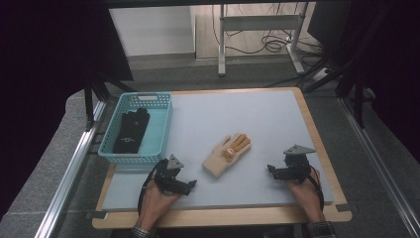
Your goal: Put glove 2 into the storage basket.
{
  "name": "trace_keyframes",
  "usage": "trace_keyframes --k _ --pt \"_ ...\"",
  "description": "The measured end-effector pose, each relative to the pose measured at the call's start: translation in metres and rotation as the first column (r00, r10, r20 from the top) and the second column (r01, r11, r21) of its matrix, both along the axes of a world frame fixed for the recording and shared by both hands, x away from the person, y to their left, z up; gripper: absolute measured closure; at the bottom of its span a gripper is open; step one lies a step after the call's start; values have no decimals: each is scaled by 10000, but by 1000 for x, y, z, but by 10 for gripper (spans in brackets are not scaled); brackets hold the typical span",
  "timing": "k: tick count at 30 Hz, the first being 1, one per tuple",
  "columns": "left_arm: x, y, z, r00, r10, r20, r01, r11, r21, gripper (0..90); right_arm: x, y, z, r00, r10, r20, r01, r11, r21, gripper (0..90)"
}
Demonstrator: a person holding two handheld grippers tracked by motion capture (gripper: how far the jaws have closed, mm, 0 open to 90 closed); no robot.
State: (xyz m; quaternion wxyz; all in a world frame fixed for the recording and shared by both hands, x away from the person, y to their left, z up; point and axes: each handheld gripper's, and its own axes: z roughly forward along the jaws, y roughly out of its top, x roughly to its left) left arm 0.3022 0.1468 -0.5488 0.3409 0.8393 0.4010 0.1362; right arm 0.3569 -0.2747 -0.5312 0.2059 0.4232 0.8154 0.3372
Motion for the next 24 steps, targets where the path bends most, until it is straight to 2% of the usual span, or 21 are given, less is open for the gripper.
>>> trace_keyframes --k 2,3,5,10,16,19,24 --pt "2 -1 3 10000 -55 -49 55 10000 16 16 0 0 0 10000 1 3 -1 10000 -2 102" --pt "4 -3 7 9998 -192 -103 190 9996 -219 22 0 0 0 10000 0 8 0 10000 -3 102" --pt "6 -9 14 9995 -314 -70 312 9990 -305 18 0 0 0 10000 -2 11 2 10000 -5 102" --pt "16 -29 34 9969 -748 244 747 9972 79 5 0 0 0 10000 5 20 -5 10000 -12 102" --pt "36 -54 46 9951 -981 -115 981 9952 12 0 0 -1 0 10000 -13 -7 13 9999 130 112" --pt "47 -65 48 9941 -1028 -356 1021 9946 -207 0 0 -2 0 10000 -25 14 24 9999 155 116" --pt "65 -84 48 9910 -1154 -683 1141 9932 -219 0 0 -2 0 10000 -29 7 29 9998 172 116"
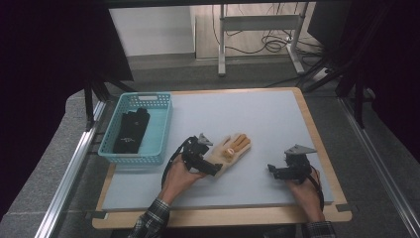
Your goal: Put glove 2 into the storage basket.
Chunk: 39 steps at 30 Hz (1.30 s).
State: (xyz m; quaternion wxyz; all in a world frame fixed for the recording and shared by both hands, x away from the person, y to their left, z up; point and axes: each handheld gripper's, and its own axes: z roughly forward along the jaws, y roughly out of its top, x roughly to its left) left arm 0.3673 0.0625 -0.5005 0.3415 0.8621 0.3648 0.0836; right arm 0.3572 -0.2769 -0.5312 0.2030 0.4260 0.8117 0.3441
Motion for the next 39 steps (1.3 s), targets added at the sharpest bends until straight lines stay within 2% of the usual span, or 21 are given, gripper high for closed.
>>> trace_keyframes --k 4,7,8,13,15,19,20,21,23,26,27,34,35,36,38,39 --pt "7 -11 -1 9997 -140 -181 140 9999 15 0 0 0 0 10000 4 -12 -4 10000 15 116" --pt "14 -28 -6 9989 -336 -335 348 9987 363 0 0 -1 0 10000 2 -24 -2 10000 45 116" --pt "14 -28 -6 9989 -336 -335 348 9987 363 0 0 -1 0 10000 2 -24 -2 10000 45 116" --pt "20 -41 -15 9990 -259 -375 293 9952 933 7 0 -1 0 10000 11 -33 -10 10000 76 116" --pt "22 -43 -18 9988 -228 -426 271 9942 1037 37 0 -1 0 10000 9 -38 -9 10000 90 116" --pt "24 -47 -20 9981 -318 -532 381 9917 1230 159 0 -1 0 10000 9 -40 -8 10000 92 116" --pt "23 -48 -20 9988 -301 -395 352 9904 1335 200 0 -1 0 10000 10 -35 -10 10000 85 116" --pt "23 -49 -20 9990 -319 -321 360 9900 1365 282 0 -1 0 10000 8 -32 -7 10000 73 116" --pt "22 -49 -19 9991 -300 -293 337 9903 1345 317 0 -1 0 10000 4 -27 -4 10000 54 116" --pt "21 -48 -16 9991 -291 -318 331 9905 1333 460 0 0 0 10000 1 -8 -1 10000 6 116" --pt "22 -46 -16 9986 -289 -438 340 9921 1205 520 0 0 0 10000 2 -9 -2 10000 6 116" --pt "24 -36 -8 9979 -384 -517 425 9959 797 622 0 0 0 10000 1 -9 -1 10000 -3 116" --pt "23 -34 -5 9984 -387 -401 413 9969 668 645 0 0 0 10000 -1 -10 1 10000 -3 116" --pt "23 -31 0 9989 -390 -262 403 9978 525 716 0 0 0 10000 -5 -12 5 10000 -3 116" --pt "23 -28 5 9990 -387 -233 401 9972 629 750 0 0 0 10000 -10 -22 10 10000 4 116" --pt "23 -27 7 9993 -359 -92 365 9967 728 753 0 0 0 10000 -5 -15 5 10000 -2 116"
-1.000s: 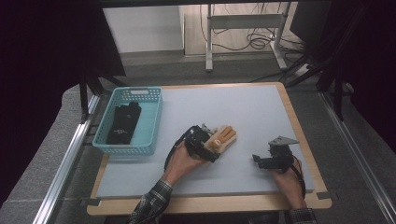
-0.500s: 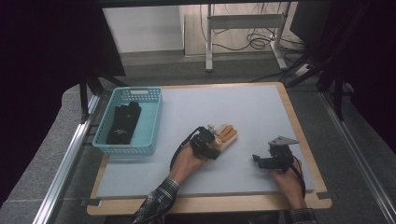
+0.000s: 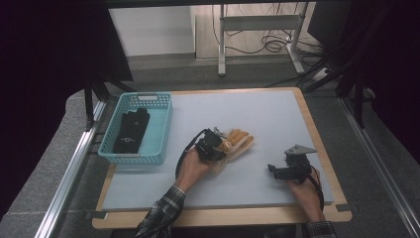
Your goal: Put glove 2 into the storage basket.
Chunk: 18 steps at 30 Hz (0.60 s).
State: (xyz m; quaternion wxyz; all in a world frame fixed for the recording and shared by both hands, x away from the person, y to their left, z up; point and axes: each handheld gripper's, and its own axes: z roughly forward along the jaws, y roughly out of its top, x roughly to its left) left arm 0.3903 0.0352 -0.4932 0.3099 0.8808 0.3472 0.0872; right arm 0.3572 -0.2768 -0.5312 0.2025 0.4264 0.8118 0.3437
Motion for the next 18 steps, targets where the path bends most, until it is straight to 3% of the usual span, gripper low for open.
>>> trace_keyframes --k 8,18 --pt "3 9 14 9997 180 154 -180 9998 -1 767 0 0 0 10000 2 7 -2 10000 -8 116" --pt "14 36 43 9932 1074 461 -1081 9941 130 767 0 0 0 10000 9 12 -9 10000 -15 116"
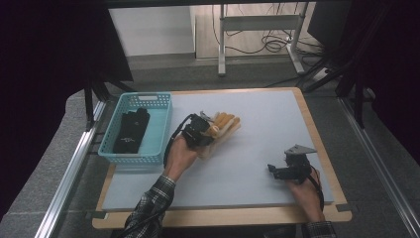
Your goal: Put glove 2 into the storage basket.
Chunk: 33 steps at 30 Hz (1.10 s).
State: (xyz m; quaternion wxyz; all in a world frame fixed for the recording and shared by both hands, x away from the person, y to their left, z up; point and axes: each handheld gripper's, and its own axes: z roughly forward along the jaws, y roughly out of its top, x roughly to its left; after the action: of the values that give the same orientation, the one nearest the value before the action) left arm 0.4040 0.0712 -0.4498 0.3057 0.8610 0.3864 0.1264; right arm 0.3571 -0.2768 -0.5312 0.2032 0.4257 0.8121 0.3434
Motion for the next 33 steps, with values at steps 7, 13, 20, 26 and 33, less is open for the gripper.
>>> trace_keyframes --k 7,13,20,26,33 --pt "9 33 24 9953 934 265 -939 9955 156 767 0 0 0 10000 -1 0 1 10000 0 116" --pt "15 68 39 9811 1886 426 -1898 9815 263 765 0 0 0 10000 -2 2 2 10000 1 116" --pt "20 121 51 9469 3164 577 -3191 9467 446 765 0 0 0 10000 4 4 -4 10000 0 116" --pt "22 167 52 9036 4259 455 -4279 9025 487 763 0 0 0 10000 4 8 -4 10000 -6 116" --pt "31 192 31 8751 4839 -52 -4826 8735 635 757 0 1 0 10000 -5 4 5 10000 -19 116"
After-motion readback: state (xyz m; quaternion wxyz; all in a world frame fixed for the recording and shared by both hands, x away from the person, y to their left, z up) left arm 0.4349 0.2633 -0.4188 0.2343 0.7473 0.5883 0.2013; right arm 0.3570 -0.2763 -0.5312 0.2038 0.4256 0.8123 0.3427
